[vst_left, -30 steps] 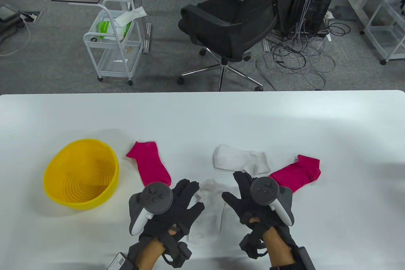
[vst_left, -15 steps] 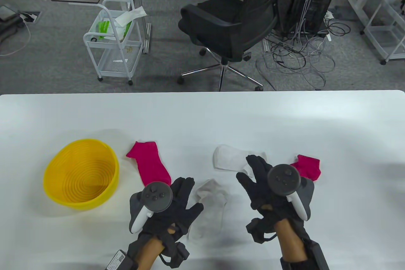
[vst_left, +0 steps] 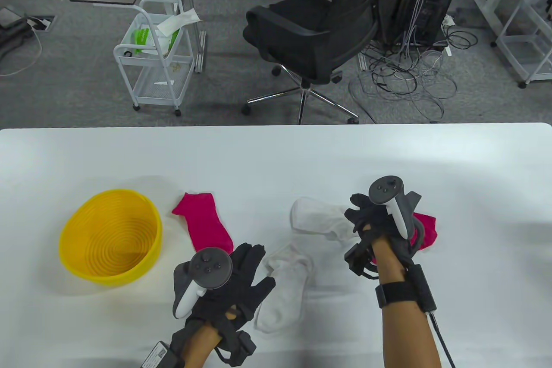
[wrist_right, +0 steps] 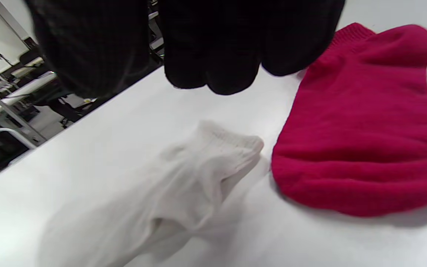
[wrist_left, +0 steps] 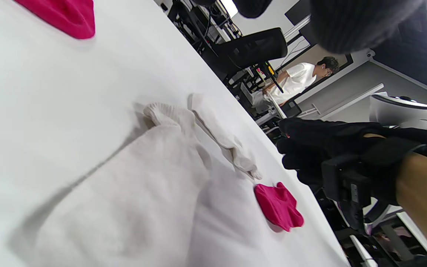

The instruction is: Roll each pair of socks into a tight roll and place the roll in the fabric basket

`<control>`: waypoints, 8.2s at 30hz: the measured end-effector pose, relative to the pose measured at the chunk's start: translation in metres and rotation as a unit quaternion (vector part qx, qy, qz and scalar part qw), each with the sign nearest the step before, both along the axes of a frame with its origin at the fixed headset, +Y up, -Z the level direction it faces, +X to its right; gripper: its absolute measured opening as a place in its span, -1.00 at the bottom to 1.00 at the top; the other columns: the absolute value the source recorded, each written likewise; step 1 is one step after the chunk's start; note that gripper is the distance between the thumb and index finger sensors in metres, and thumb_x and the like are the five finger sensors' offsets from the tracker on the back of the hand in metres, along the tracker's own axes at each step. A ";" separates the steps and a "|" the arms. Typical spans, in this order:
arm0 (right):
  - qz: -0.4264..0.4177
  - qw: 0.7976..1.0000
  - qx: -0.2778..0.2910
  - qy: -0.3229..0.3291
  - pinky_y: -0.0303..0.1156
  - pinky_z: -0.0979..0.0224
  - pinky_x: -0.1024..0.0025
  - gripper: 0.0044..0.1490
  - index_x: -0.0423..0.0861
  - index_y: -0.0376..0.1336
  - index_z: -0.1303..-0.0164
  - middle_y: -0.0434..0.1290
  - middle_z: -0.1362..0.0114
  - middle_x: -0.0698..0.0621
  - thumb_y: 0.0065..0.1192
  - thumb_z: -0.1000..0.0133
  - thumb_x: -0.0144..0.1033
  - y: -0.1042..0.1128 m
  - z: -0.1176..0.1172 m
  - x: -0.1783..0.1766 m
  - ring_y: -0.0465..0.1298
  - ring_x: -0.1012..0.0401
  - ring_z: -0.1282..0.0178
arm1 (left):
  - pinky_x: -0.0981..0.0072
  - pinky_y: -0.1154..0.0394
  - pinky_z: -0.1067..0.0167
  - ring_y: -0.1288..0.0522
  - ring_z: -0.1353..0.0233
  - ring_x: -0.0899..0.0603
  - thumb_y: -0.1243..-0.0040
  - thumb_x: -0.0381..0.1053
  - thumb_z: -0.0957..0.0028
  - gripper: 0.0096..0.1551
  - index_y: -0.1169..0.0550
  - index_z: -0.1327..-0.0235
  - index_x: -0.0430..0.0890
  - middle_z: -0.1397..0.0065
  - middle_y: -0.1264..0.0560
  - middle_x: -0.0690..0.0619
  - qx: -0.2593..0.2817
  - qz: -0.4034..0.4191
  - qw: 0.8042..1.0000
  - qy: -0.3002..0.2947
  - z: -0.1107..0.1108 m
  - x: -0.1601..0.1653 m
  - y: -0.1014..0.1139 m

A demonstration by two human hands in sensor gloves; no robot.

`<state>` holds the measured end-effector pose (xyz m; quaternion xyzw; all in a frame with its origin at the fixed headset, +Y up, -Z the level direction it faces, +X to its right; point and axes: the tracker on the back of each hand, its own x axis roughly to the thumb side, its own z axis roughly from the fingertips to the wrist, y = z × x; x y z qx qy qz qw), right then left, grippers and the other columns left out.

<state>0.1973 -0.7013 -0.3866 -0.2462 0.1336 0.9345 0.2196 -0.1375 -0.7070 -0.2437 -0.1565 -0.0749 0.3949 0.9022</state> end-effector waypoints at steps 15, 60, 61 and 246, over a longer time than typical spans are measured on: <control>0.091 0.992 -0.054 -0.067 0.56 -0.27 0.17 -0.26 0.14 0.33 -0.31 0.52 -0.41 0.06 0.54 0.12 -0.06 -0.051 -0.041 0.004 0.60 0.14 -0.32 | -0.16 0.11 -0.48 0.08 -0.68 -0.24 -0.12 0.35 0.15 -0.06 -0.15 -0.51 0.11 -0.67 0.07 -0.02 0.004 -0.041 0.999 0.017 -0.001 -0.002 0.002; -0.046 0.937 0.147 0.313 0.58 -0.05 0.19 -0.55 0.15 0.49 -0.09 0.58 -0.25 0.05 0.49 0.04 -0.20 0.129 0.110 -0.074 0.65 0.18 -0.04 | -0.13 0.20 -0.47 0.11 -0.69 -0.22 -0.12 0.33 0.14 -0.08 -0.17 -0.50 0.10 -0.67 0.07 0.00 -0.011 -0.008 0.998 0.055 -0.009 -0.026 -0.001; -0.045 0.933 0.138 0.329 0.58 -0.04 0.19 -0.55 0.15 0.48 -0.09 0.58 -0.25 0.04 0.49 0.03 -0.19 0.129 0.118 -0.078 0.65 0.18 -0.04 | -0.13 0.21 -0.47 0.11 -0.69 -0.22 -0.12 0.33 0.14 -0.08 -0.17 -0.51 0.10 -0.67 0.07 0.00 -0.013 -0.006 0.998 0.057 -0.009 -0.027 -0.001; 0.111 0.921 0.071 0.366 0.46 -0.35 0.00 -0.45 0.17 0.44 -0.13 0.58 -0.28 0.15 0.27 0.04 0.08 -0.044 0.158 -0.135 0.62 0.17 -0.25 | -0.04 -0.53 0.01 -0.69 0.04 -0.16 -0.26 0.10 0.14 -0.50 -0.70 -0.03 -0.03 -0.06 -0.67 -0.07 -0.012 -0.280 0.948 -0.151 -0.015 0.051 -0.047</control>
